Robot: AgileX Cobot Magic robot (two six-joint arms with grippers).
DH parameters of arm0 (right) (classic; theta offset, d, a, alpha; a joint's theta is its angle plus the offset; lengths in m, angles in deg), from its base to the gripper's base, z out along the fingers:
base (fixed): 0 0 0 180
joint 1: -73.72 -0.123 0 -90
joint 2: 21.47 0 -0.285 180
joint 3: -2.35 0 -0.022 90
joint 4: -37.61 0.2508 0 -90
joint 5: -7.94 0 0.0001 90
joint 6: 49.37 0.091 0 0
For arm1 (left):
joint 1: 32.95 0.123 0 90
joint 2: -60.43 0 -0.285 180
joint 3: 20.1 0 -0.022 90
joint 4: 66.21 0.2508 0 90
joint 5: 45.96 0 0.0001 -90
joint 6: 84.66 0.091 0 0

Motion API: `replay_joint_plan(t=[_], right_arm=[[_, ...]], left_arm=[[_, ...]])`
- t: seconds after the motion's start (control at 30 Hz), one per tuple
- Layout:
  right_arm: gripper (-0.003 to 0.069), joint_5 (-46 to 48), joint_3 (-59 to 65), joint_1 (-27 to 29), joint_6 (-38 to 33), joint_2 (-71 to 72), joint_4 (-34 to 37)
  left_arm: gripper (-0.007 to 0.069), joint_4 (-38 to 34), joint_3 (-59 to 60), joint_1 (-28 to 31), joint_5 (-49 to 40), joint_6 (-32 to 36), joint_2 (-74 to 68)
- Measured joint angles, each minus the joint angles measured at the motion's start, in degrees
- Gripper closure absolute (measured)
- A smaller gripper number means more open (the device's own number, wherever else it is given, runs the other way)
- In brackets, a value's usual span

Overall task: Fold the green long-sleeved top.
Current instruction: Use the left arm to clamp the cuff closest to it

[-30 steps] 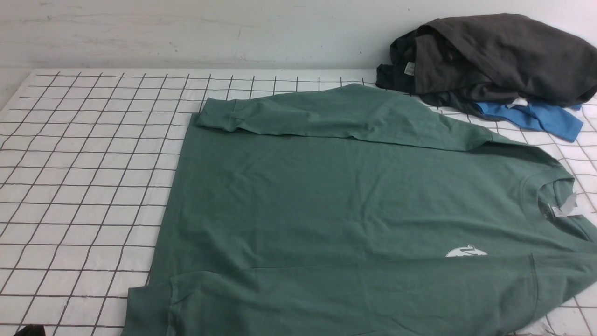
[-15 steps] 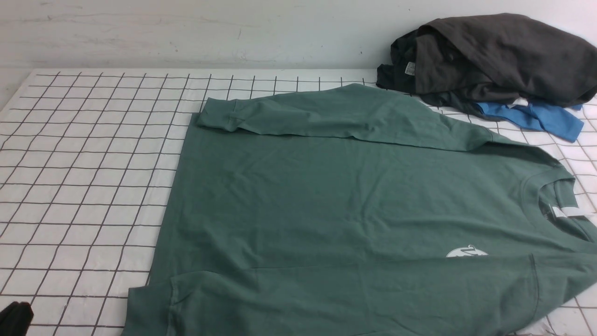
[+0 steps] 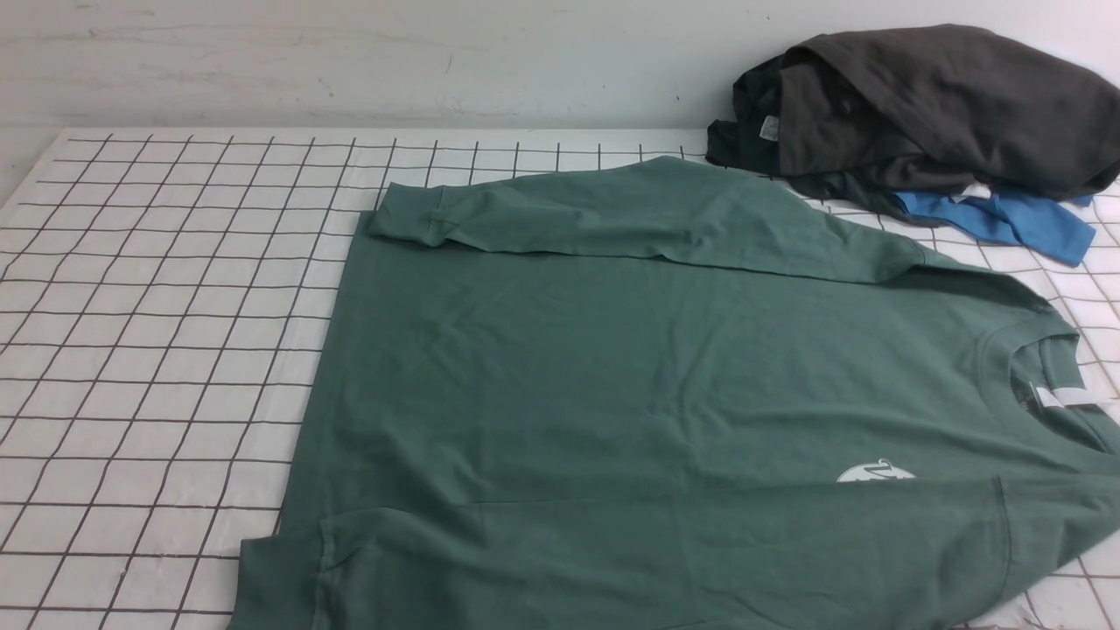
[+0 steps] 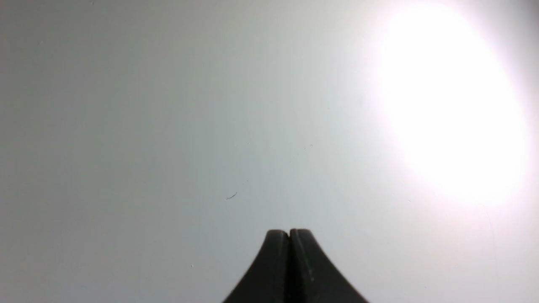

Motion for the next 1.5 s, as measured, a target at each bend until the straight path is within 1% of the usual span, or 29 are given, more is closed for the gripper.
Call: replay_joint_plan(t=[0.03,0.1,0.13,0.2,0.23,0.3,0.4,0.47,0.53,0.6,0.63,0.67,0.7,0.77,0.8,0.87,0.93,1.0,1.1,1.2,1.4,1.43,1.47,1.5], right_arm=[[0.0673,1.3,-1.6,0.0,0.2,-1.3,-1.5],[0.0673,5.3,-7.5,0.0,0.4,-5.4,-5.1],[0.0673,5.8,-8.2,0.0,0.4,-5.4,-5.1],[0.0673,13.3,-17.2,0.0,0.9,-13.1,-10.0],[0.0673,17.5,-20.4,0.0,1.4,-16.1,-11.3],[0.0673,23.7,-25.4,0.0,2.4,-21.7,-12.6],[0.0673,37.3,-30.5,0.0,2.7,-30.5,-13.2],[0.0673,47.3,-32.9,-0.1,1.7,-36.0,-11.5],[0.0673,57.9,-35.2,-1.0,-1.7,-41.9,-7.3],[0.0673,67.9,-37.0,-3.5,-8.1,-47.4,-1.7],[0.0673,72.2,-37.7,-5.4,-12.7,-49.9,1.3],[0.0673,74.5,-38.3,-7.1,-16.7,-52.2,4.1],[0.0673,75.5,-38.6,-8.1,-18.9,-53.9,6.0],[0.0673,75.7,-39.1,-11.4,-25.7,-57.6,10.5],[0.0673,75.5,-39.1,-11.7,-26.1,-57.6,10.5],[0.0673,72.5,-39.2,-14.5,-29.9,-60.2,13.5],[0.0673,70.0,-39.2,-16.0,-31.5,-61.6,14.9],[0.0673,67.4,-39.2,-17.1,-32.6,-62.3,15.4],[0.0673,64.4,-39.2,-17.8,-33.4,-62.6,15.5],[0.0673,62.5,-39.2,-17.9,-33.5,-62.6,15.6],[0.0673,61.3,-39.2,-17.9,-33.7,-62.6,16.4],[0.0673,61.2,-39.2,-17.9,-33.7,-62.6,16.5],[0.0673,61.2,-39.2,-17.9,-33.7,-62.6,16.8],[0.0673,61.2,-39.2,-17.9,-33.7,-62.6,16.9]], left_arm=[[0.0631,-0.1,-2.3,0.0,-1.9,0.0,-1.5],[0.0631,-0.1,-11.8,0.0,-8.7,1.8,-8.1],[0.0631,-0.1,-12.7,0.0,-9.9,2.4,-9.6],[0.0631,-0.1,-22.7,0.0,-17.5,6.3,-20.4],[0.0631,-0.1,-25.3,0.0,-20.2,7.5,-23.7],[0.0631,-0.1,-30.8,-0.1,-27.8,9.3,-30.9],[0.0631,-0.7,-36.5,-0.1,-44.4,10.7,-42.2],[0.0631,-1.9,-38.8,-0.1,-53.9,11.2,-48.6],[0.0629,-2.6,-39.9,-0.1,-61.8,12.1,-55.2],[0.0616,-3.0,-40.1,-0.1,-66.2,13.3,-60.6],[0.0594,-3.3,-40.2,-0.1,-67.8,14.2,-64.0],[0.0570,-3.7,-40.2,-0.1,-68.2,14.9,-66.6],[0.0552,-3.8,-40.2,-0.1,-68.4,15.4,-68.1],[0.0470,-4.1,-40.2,-0.1,-68.5,15.8,-72.8],[0.0461,-4.2,-40.2,-0.1,-68.5,15.8,-73.1],[0.0365,-4.0,-40.2,-0.1,-68.2,15.2,-77.0],[0.0314,-2.6,-40.2,-0.1,-66.8,13.5,-79.6],[0.0297,-0.4,-40.3,-0.1,-64.8,11.8,-81.5],[0.0298,1.3,-40.3,-0.1,-61.0,10.7,-84.7],[0.0318,0.6,-40.3,-0.1,-59.1,11.4,-87.9],[0.0333,-0.7,-40.4,-0.1,-56.9,13.0,-92.2],[0.0345,-1.2,-40.6,-0.1,-56.8,13.5,-92.5],[0.0403,-2.2,-41.0,-0.1,-56.9,15.5,-92.7],[0.0439,-2.8,-41.2,-0.1,-56.9,16.2,-92.8]])
